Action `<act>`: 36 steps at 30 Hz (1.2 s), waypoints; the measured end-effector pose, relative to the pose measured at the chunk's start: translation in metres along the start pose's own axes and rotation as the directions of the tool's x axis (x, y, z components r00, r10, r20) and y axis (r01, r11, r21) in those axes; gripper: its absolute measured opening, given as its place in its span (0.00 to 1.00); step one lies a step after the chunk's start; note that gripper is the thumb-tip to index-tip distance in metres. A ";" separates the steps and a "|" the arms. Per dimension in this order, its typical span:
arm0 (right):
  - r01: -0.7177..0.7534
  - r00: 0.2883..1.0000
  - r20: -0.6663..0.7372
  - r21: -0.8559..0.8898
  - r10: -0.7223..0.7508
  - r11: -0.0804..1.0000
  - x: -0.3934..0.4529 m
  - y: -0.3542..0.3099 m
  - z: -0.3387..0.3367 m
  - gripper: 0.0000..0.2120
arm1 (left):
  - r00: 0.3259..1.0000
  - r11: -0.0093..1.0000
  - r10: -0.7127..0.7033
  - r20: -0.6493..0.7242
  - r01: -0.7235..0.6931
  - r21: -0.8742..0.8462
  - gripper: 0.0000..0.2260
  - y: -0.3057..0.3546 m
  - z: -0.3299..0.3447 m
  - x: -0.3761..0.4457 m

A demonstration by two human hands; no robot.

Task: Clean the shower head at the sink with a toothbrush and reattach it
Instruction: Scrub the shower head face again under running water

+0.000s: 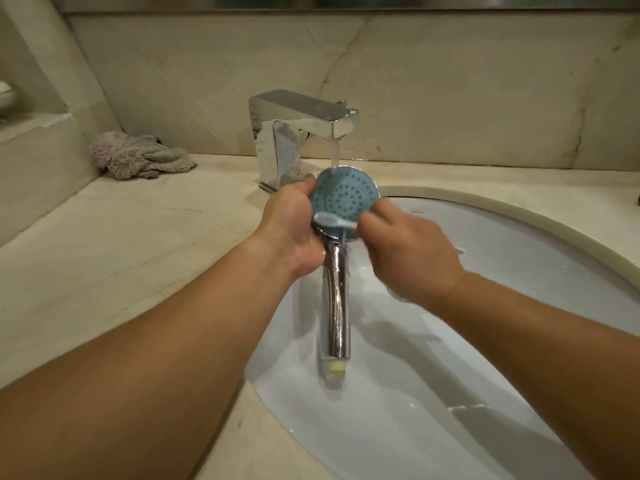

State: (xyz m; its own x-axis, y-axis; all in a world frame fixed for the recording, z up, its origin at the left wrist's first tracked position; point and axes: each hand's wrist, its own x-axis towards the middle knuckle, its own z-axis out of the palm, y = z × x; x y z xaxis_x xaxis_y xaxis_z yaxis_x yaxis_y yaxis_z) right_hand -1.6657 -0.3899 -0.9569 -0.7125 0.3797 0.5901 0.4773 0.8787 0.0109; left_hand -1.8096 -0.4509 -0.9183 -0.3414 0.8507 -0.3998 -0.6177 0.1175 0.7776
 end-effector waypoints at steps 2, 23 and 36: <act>-0.163 0.982 -0.089 0.042 0.166 0.986 0.008 0.012 -0.005 0.04 | 1.000 1.000 0.018 -0.009 -0.018 -0.006 0.23 0.000 0.001 0.000; -0.076 0.995 -0.060 0.100 0.082 0.992 -0.015 0.022 0.012 0.09 | 0.983 0.993 0.105 -0.149 -0.113 -0.044 0.20 0.002 0.003 -0.004; -0.035 0.998 -0.049 0.055 0.038 0.998 -0.014 0.020 0.014 0.03 | 0.980 0.991 0.126 -0.151 -0.131 -0.020 0.19 0.002 0.000 0.000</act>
State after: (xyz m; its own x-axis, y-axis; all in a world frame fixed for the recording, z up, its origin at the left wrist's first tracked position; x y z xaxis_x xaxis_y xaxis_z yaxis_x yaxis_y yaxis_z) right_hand -1.6537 -0.3734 -0.9762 -0.6680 0.3978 0.6289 0.4726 0.8796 -0.0543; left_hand -1.8105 -0.4507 -0.9168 -0.5198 0.7713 -0.3673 -0.5817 -0.0047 0.8134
